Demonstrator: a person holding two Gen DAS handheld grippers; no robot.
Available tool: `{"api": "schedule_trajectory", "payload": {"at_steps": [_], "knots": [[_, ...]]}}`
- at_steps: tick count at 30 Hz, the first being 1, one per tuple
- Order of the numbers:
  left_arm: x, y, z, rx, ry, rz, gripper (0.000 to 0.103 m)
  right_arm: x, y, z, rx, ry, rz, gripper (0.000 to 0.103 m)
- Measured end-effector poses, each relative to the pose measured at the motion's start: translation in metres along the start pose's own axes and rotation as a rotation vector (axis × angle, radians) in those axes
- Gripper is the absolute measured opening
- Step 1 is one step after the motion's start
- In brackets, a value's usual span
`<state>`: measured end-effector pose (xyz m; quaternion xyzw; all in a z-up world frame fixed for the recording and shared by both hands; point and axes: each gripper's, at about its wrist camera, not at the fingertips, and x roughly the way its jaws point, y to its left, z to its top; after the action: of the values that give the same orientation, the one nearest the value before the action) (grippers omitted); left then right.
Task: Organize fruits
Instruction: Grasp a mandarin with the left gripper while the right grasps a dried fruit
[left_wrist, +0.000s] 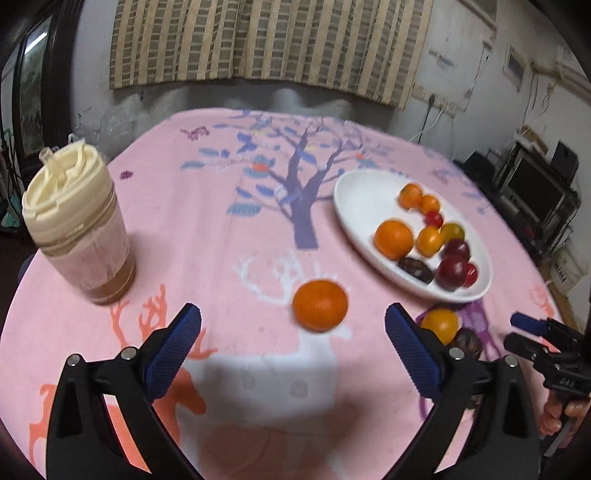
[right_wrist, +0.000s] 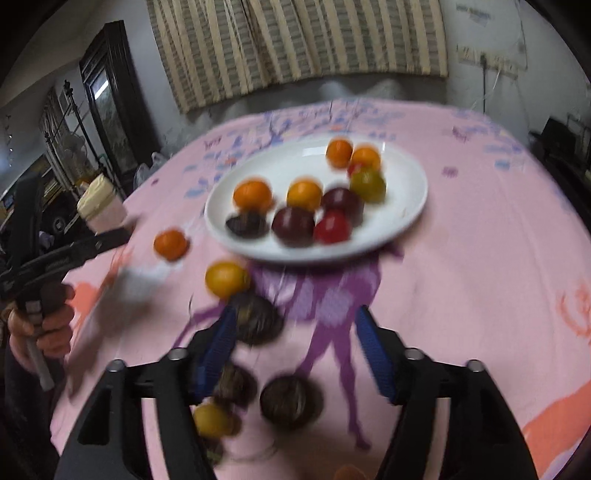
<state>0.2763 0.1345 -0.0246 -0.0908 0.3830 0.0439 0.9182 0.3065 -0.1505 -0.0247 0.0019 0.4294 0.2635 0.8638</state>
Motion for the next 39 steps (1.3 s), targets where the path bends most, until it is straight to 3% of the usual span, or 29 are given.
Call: {"api": "schedule_trajectory", "payload": {"at_steps": [8, 17, 22, 25, 29, 32, 33, 39], "knots": [[-0.002, -0.015, -0.007, 0.075, -0.025, -0.002, 0.098, -0.002, 0.007, -0.029, -0.025, 0.06, -0.03, 0.059], [0.002, -0.009, -0.004, 0.037, 0.003, -0.017, 0.098, 0.001, 0.012, -0.031, -0.07, 0.095, -0.053, 0.059], [0.001, -0.01, -0.004, 0.056, -0.012, 0.011, 0.098, 0.006, 0.025, -0.033, -0.159, 0.124, -0.124, 0.039], [0.002, -0.009, -0.005, 0.059, -0.011, 0.003, 0.098, 0.005, 0.024, -0.032, -0.156, 0.115, -0.109, 0.038], [0.011, -0.014, -0.005, 0.103, 0.003, -0.005, 0.097, -0.009, 0.009, -0.024, -0.069, 0.03, -0.072, 0.038], [0.028, -0.018, -0.002, 0.142, 0.044, -0.024, 0.071, -0.015, 0.0, -0.021, -0.017, 0.001, -0.051, 0.038], [0.035, -0.017, 0.0, 0.138, 0.063, -0.034, 0.067, -0.014, -0.001, -0.021, -0.012, 0.002, -0.056, 0.038], [0.06, -0.02, 0.004, 0.154, 0.112, -0.039, 0.066, -0.012, -0.002, -0.022, -0.003, 0.012, -0.051, 0.038]]}}
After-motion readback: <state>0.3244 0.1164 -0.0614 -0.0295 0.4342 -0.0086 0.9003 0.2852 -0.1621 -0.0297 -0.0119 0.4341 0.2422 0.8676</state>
